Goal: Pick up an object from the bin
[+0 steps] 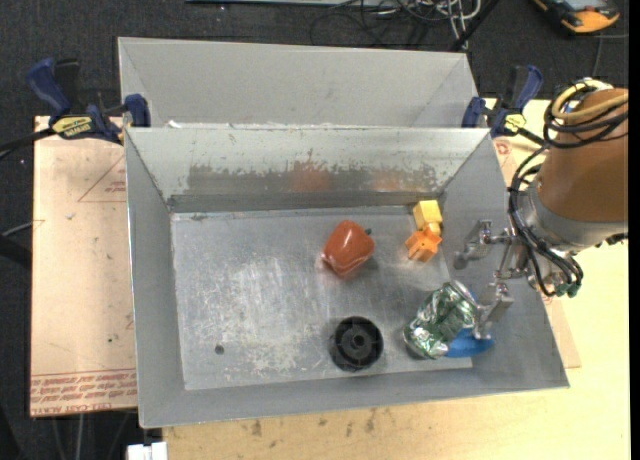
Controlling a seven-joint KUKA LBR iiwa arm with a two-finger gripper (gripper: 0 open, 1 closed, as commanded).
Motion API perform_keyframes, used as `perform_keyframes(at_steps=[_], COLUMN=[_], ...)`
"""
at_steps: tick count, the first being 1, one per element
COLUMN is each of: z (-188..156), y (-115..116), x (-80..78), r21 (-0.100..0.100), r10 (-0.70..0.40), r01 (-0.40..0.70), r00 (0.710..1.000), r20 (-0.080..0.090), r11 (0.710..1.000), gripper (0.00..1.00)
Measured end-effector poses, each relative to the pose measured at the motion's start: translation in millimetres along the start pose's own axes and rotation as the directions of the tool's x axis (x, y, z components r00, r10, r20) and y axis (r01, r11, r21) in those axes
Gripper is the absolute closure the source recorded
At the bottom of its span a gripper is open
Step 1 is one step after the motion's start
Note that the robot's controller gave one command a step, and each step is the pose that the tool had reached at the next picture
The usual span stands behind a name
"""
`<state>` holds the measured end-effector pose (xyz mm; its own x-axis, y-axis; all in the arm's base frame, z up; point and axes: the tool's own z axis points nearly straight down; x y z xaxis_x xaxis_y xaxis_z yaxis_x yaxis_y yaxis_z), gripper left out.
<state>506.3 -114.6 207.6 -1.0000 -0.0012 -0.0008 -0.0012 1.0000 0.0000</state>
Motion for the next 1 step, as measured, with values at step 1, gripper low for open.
perform_keyframes(at_steps=[1], z=[127.1], y=[6.7], x=[-30.3], r21=[-0.006], r10=[-0.212], r01=[0.213], r00=[0.977], r20=[0.025], r11=[0.977], gripper=[1.0])
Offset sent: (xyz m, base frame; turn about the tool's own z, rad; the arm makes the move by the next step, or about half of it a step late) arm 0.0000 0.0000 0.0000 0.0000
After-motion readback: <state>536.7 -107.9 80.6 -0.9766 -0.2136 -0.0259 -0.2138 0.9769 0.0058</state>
